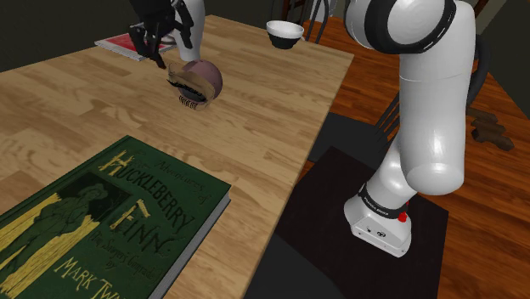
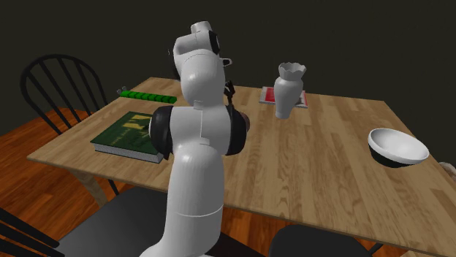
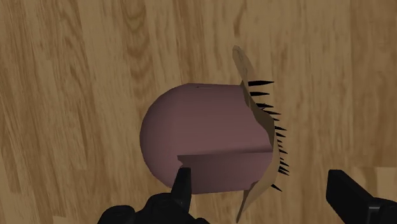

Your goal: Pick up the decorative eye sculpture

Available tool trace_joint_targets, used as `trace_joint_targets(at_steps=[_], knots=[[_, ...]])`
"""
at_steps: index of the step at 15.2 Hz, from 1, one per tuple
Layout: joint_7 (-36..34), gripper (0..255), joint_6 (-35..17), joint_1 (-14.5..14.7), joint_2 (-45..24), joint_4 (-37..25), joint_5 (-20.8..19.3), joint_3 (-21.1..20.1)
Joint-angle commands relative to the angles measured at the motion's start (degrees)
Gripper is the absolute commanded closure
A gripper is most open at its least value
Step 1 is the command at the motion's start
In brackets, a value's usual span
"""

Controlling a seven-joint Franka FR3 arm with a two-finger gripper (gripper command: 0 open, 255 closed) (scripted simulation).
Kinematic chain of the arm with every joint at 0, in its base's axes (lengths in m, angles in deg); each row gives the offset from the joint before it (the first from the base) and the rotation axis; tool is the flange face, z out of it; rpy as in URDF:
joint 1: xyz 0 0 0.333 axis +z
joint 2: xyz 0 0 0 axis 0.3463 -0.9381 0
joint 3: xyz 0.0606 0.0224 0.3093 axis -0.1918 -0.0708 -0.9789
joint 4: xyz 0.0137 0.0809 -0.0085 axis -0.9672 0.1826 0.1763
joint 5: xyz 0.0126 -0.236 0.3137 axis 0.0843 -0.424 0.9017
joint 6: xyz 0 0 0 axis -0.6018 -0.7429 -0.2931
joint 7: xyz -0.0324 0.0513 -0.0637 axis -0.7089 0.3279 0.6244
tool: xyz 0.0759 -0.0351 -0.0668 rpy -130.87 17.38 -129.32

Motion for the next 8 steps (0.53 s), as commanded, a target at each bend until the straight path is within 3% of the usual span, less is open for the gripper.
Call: trace_joint_targets(at_steps=[1,5,6,8], knots=[[-0.55,0,-1.96,-0.46,0.7,2.74,0.27,-0.11],[-1.09,0,-4.32,-1.04,1.43,5.91,0.55,-0.19],[-1.09,255,-4.39,-1.08,1.54,6.08,0.58,-0.2],[-1.12,255,-4.41,-1.1,1.63,6.2,0.61,-0.21]])
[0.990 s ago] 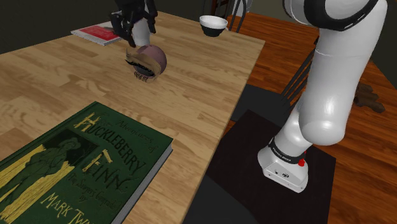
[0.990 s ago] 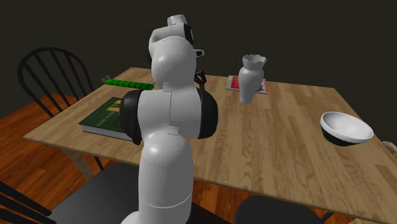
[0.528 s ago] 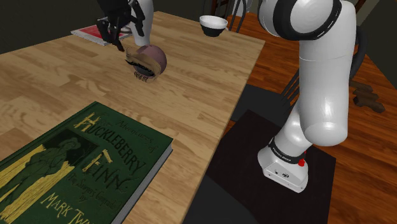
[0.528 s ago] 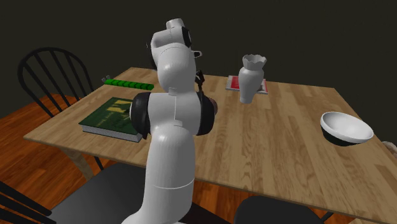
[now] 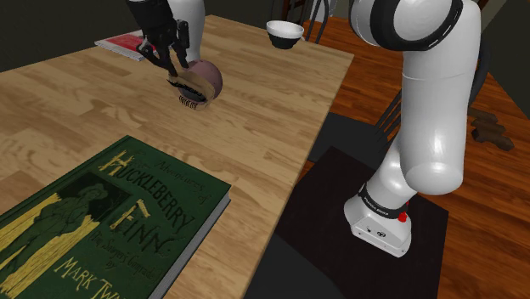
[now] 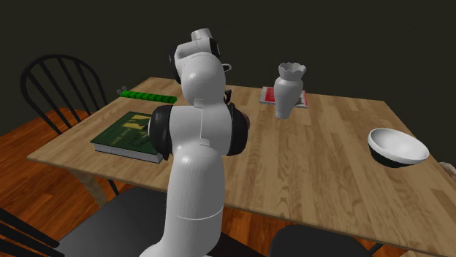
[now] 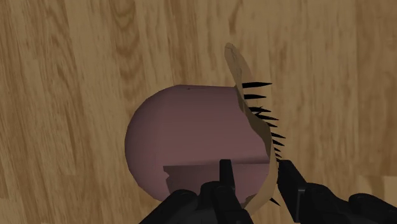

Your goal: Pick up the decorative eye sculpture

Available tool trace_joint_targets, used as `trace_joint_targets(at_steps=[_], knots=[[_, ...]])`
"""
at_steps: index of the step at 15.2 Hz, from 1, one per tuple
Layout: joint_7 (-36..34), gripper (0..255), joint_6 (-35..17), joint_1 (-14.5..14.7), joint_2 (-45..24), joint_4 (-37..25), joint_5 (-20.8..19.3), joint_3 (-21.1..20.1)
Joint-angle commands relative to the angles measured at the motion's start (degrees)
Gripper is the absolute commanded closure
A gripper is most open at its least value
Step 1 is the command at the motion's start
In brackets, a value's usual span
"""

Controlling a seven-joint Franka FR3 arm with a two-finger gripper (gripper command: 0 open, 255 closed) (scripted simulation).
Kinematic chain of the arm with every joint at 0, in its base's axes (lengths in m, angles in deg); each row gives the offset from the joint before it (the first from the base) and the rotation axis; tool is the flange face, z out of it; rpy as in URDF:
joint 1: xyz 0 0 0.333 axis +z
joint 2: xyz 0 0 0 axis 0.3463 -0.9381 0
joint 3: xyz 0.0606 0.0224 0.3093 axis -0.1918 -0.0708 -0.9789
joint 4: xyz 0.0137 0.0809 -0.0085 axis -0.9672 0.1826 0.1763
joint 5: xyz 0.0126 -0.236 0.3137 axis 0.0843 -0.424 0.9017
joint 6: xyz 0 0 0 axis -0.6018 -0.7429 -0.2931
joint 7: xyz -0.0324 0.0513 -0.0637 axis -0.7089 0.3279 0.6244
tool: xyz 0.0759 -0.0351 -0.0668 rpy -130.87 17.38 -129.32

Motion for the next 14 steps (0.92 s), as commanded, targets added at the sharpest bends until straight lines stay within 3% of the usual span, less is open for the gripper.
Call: trace_joint_targets(at_steps=[1,7,14], knots=[[-0.02,255,-0.05,-0.02,0.04,0.11,0.01,0.0],[0.0,255,0.04,0.04,-0.17,-0.19,-0.05,0.03],[1.61,255,6.85,1.92,-2.73,-9.8,-1.07,0.33]])
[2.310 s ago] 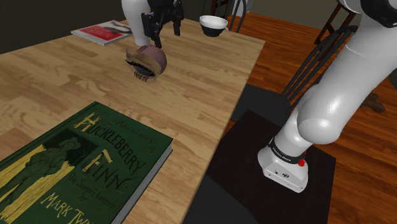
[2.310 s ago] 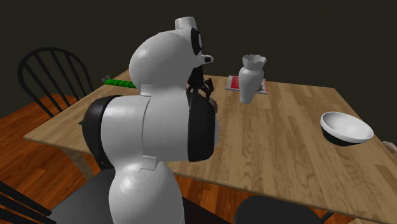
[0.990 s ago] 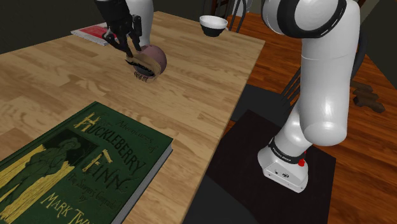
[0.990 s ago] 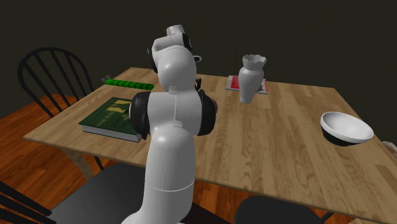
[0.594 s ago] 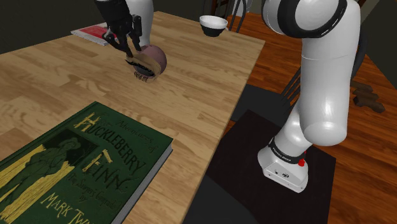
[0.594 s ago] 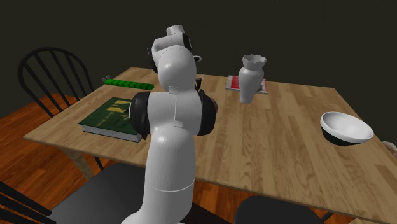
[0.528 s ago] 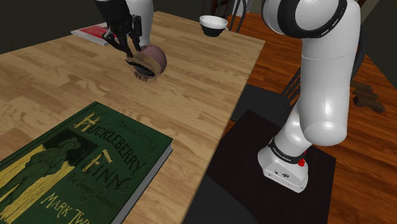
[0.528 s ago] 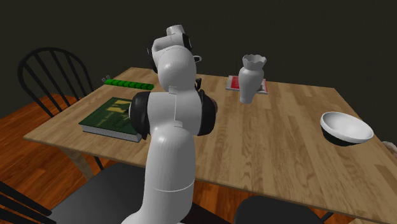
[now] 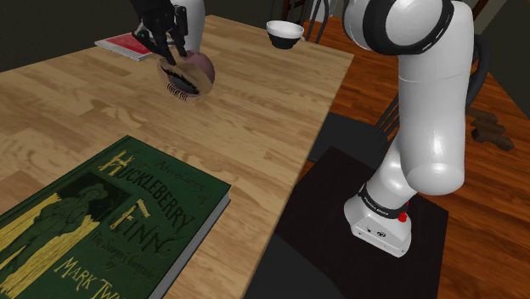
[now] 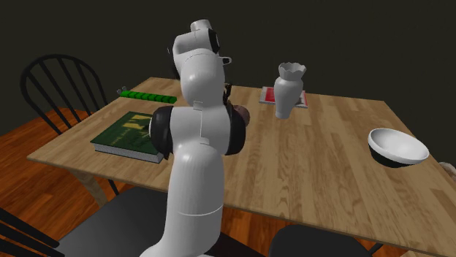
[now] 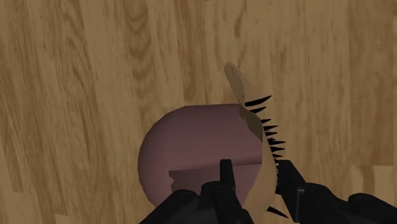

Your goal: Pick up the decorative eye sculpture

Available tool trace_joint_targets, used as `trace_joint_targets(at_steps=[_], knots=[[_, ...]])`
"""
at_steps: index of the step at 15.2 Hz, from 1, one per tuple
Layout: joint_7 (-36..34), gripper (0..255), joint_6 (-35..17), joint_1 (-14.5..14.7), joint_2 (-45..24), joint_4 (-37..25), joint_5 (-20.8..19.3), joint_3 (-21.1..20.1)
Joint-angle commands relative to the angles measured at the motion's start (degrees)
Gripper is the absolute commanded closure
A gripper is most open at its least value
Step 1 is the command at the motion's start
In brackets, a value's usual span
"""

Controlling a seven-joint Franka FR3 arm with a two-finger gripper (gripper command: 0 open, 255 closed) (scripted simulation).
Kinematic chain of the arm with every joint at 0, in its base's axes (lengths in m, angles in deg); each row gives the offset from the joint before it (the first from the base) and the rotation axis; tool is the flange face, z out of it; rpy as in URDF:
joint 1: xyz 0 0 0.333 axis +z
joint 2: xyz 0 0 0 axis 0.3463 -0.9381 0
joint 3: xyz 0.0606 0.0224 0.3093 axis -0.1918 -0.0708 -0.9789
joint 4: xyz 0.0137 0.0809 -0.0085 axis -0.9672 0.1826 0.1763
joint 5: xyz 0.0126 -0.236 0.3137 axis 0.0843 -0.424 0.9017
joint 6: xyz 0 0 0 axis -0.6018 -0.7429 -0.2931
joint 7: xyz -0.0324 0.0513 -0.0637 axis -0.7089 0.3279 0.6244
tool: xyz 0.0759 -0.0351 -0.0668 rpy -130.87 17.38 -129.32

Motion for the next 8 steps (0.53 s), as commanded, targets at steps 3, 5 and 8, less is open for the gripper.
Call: trace_joint_targets(at_steps=[3,5,8], knots=[[1.15,255,4.71,1.66,-2.48,-7.47,-1.03,0.36],[1.93,255,7.42,2.77,-4.24,-12.1,-1.72,0.69],[3.9,255,13.08,5.58,-8.99,-23.02,-3.44,1.75]])
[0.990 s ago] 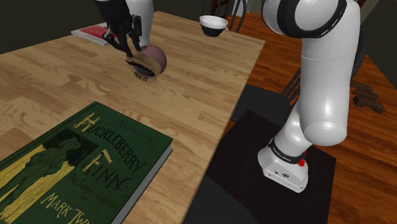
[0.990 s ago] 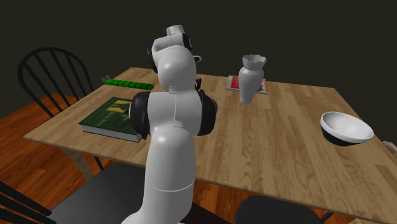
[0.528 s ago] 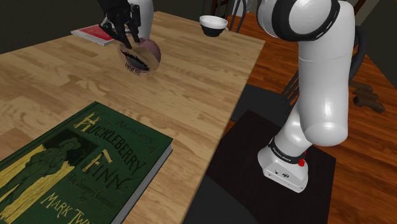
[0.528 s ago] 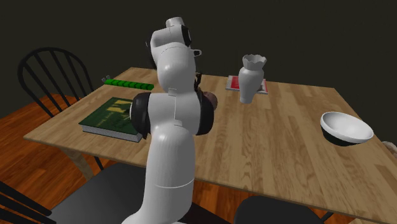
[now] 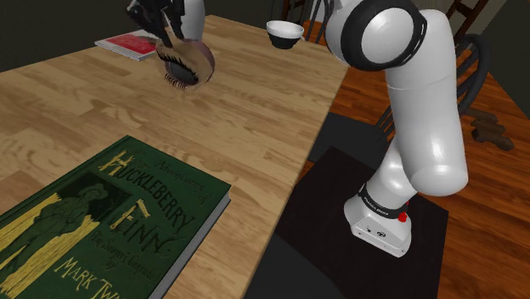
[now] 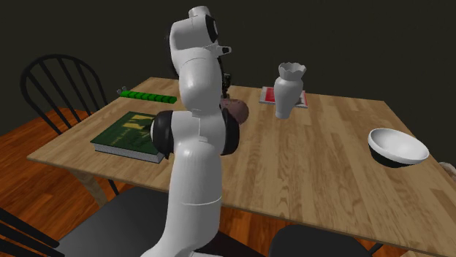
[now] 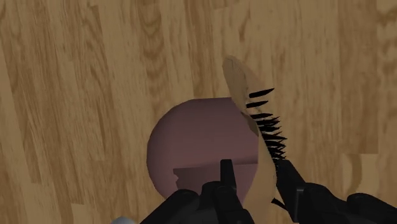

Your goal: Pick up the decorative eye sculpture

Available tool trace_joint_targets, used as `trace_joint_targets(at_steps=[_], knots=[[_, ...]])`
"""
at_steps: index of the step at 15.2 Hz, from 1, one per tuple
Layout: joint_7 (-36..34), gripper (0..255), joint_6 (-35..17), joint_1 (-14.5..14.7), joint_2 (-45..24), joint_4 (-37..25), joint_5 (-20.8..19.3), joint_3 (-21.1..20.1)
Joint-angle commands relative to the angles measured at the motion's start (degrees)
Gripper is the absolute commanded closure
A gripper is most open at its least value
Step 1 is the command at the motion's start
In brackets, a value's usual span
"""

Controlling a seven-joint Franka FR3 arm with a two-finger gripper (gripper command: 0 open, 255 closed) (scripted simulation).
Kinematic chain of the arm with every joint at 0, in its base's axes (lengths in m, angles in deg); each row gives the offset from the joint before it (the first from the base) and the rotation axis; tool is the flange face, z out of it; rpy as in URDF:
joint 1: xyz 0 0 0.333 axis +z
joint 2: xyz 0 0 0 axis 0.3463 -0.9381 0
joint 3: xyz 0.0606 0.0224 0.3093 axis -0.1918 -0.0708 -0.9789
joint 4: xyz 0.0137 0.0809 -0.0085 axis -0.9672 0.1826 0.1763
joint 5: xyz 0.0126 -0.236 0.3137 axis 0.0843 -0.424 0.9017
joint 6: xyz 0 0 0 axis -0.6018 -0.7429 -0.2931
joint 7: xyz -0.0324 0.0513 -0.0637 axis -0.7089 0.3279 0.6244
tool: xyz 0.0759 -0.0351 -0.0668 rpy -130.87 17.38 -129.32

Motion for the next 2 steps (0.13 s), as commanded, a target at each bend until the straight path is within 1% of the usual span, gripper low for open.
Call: trace_joint_targets(at_steps=[1,2], knots=[[1.1,255,2.96,1.51,-2.68,-6.0,-0.93,0.68],[1.12,255,2.99,1.54,-2.72,-6.07,-0.92,0.72]])
